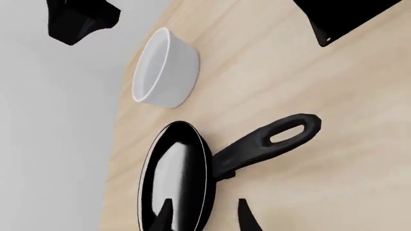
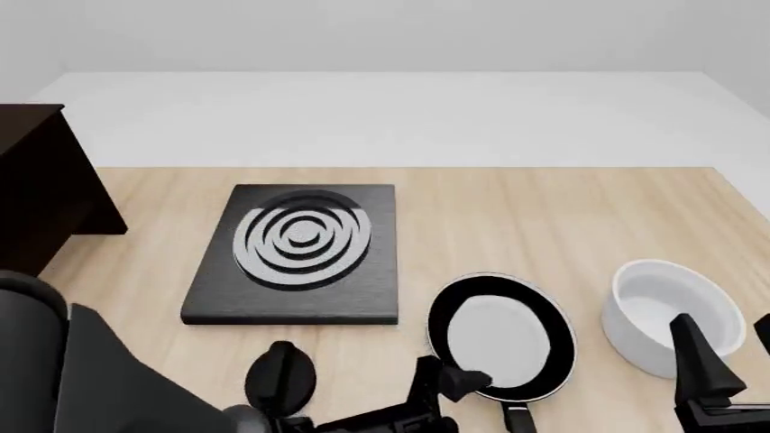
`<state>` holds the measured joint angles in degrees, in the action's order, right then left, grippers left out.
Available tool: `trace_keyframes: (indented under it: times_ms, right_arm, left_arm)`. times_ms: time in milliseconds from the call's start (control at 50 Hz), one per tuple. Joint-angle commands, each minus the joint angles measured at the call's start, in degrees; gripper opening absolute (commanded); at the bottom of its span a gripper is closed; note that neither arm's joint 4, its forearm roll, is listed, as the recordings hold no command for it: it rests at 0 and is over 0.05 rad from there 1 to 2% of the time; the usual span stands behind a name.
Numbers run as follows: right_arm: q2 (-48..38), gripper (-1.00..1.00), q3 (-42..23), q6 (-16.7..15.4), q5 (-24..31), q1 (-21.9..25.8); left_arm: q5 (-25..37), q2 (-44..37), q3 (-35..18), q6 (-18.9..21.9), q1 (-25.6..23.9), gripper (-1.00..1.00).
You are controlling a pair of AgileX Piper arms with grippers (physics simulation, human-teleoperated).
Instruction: Put the frying pan under the cabinet shelf.
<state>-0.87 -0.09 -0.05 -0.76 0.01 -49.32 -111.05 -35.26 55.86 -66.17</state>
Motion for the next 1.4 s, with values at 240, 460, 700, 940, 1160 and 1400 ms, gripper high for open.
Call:
trace_keyframes:
  times_ms: [240, 460, 700, 940, 1160, 1400]
  right_arm:
    - [0.0, 1.0, 0.0, 0.0, 0.0, 0.0]
    - [0.0, 1.0, 0.0, 0.0, 0.0, 0.0]
    - [0.0, 1.0, 0.0, 0.0, 0.0, 0.0]
    - [0.0, 1.0, 0.0, 0.0, 0.0, 0.0]
    - [0.0, 1.0, 0.0, 0.0, 0.0, 0.0]
    - [0.0, 1.0, 0.0, 0.0, 0.0, 0.0]
  left_arm:
    - [1.7, -4.5, -2.3, 2.4, -2.0, 1.0]
    - [2.2, -5.8, -3.7, 2.8, -2.9, 1.0]
    - [3.8, -6.9, -5.2, 2.3, -3.5, 1.0]
    - [6.2, -8.2, -7.0, 3.1, -4.3, 1.0]
    - [11.5, -7.0, -8.9, 4.3, -5.0, 1.0]
    - [19.0, -6.9, -12.7, 7.0, -4.5, 1.0]
